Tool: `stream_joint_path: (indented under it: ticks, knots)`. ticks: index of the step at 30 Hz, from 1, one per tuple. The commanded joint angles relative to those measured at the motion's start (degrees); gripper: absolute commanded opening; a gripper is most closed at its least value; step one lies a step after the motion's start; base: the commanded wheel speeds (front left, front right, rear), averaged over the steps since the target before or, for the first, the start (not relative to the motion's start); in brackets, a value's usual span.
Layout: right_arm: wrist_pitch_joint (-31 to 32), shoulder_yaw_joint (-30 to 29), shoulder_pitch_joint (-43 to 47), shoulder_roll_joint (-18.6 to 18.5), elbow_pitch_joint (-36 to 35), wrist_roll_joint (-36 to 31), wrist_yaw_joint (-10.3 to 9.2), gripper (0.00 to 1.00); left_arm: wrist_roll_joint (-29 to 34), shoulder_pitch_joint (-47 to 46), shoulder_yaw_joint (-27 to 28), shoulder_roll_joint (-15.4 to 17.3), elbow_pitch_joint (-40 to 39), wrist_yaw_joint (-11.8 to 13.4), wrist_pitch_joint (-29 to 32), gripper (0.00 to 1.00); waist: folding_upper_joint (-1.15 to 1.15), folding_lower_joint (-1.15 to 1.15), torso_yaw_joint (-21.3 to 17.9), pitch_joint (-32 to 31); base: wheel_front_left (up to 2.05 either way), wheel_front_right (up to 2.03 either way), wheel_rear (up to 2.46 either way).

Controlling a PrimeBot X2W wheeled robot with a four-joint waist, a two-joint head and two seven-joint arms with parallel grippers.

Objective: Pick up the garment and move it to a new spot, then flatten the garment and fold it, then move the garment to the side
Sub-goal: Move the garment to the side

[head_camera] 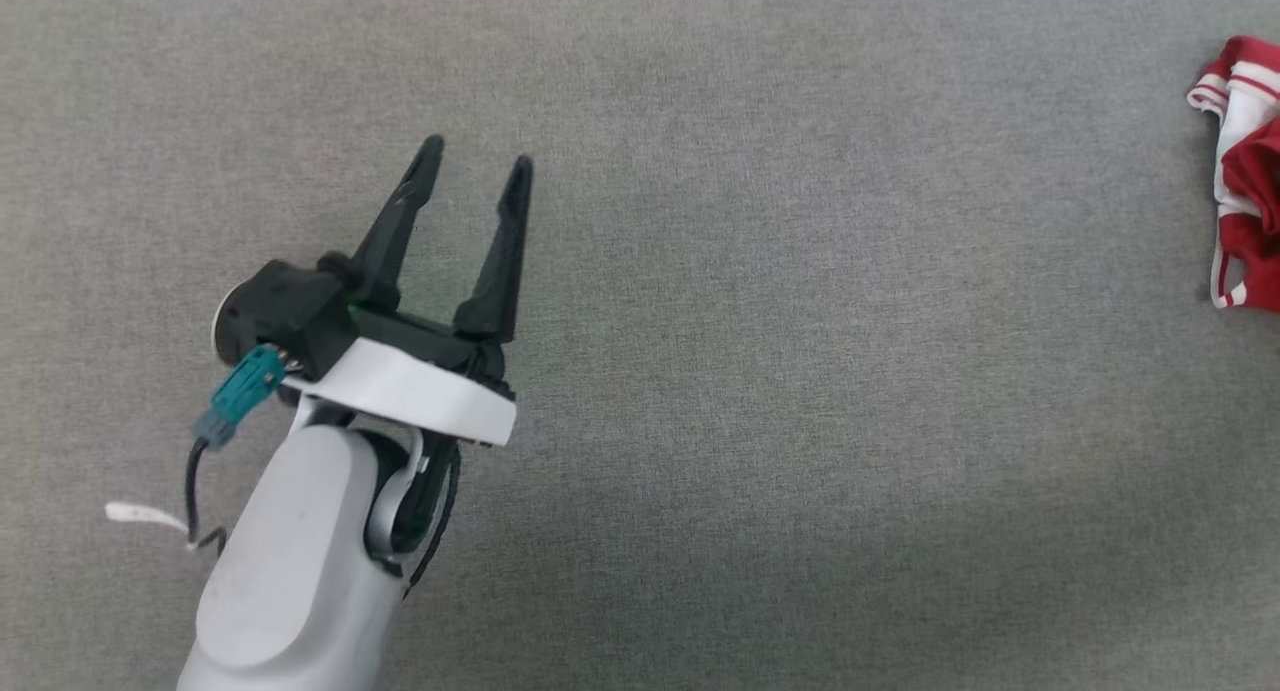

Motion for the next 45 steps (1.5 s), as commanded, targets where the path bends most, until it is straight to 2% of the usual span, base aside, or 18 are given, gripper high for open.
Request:
stream_joint_path:
  ticks: [1,10,19,24,32,37,45]
  knots:
    - [-1.43,-0.32,0.22,0.69,-0.36,1.2,-0.08,1.0,-0.24,1.44,0.82,0.22,-0.64,-0.18,-0.3,1.0,0.0,0.0,0.14,-0.74,0.0,0.0,0.0]
    - [-8.68,-0.35,4.61,3.3,-3.91,4.21,-0.08,1.0,-0.14,6.42,4.67,0.79,-2.28,-0.18,-0.29,1.0,0.0,0.0,0.02,-4.8,0.0,0.0,0.0]
    - [-11.09,-2.35,9.19,5.62,-10.52,3.73,-0.08,1.0,0.5,10.27,9.26,1.42,-3.16,-0.19,-0.29,1.0,0.0,0.0,-0.2,-8.72,0.0,0.0,0.0]
    - [-11.05,-10.39,15.84,7.16,-19.4,-1.52,-0.07,1.0,1.62,13.52,11.69,1.09,-3.97,-0.19,-0.29,1.0,0.0,0.0,-0.1,-11.2,0.0,0.0,0.0]
    - [-11.07,-25.87,31.97,14.16,-33.72,-12.94,-0.07,1.0,3.73,19.63,14.93,1.3,-5.14,-0.19,-0.29,1.0,0.0,0.0,0.8,-15.13,0.0,0.0,0.0]
    - [-11.08,-33.9,40.76,19.27,-41.3,-17.47,-0.07,1.0,4.83,23.27,16.8,1.56,-5.81,-0.19,-0.3,1.0,0.0,0.0,1.98,-17.04,0.0,0.0,0.0]
    - [-11.09,-39.05,51.9,26.01,-48.34,-22.5,-0.07,1.0,6.27,30.08,22.03,0.41,-7.79,-0.19,-0.29,1.0,0.0,0.0,4.01,-20.11,0.0,0.0,0.0]
